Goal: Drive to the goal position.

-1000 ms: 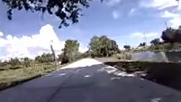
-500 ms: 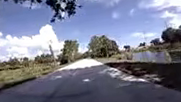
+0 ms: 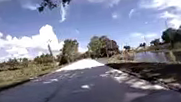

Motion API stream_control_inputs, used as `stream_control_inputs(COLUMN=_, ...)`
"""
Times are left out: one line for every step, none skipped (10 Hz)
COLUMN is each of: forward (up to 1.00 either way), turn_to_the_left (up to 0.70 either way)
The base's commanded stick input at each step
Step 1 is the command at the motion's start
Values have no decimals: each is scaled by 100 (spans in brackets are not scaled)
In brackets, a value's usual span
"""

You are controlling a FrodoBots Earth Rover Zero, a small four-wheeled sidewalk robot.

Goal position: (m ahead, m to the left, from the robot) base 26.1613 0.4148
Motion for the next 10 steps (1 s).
stream_control_inputs(forward=85, turn_to_the_left=0)
stream_control_inputs(forward=85, turn_to_the_left=0)
stream_control_inputs(forward=85, turn_to_the_left=0)
stream_control_inputs(forward=85, turn_to_the_left=0)
stream_control_inputs(forward=85, turn_to_the_left=0)
stream_control_inputs(forward=85, turn_to_the_left=0)
stream_control_inputs(forward=85, turn_to_the_left=0)
stream_control_inputs(forward=85, turn_to_the_left=0)
stream_control_inputs(forward=85, turn_to_the_left=0)
stream_control_inputs(forward=85, turn_to_the_left=0)
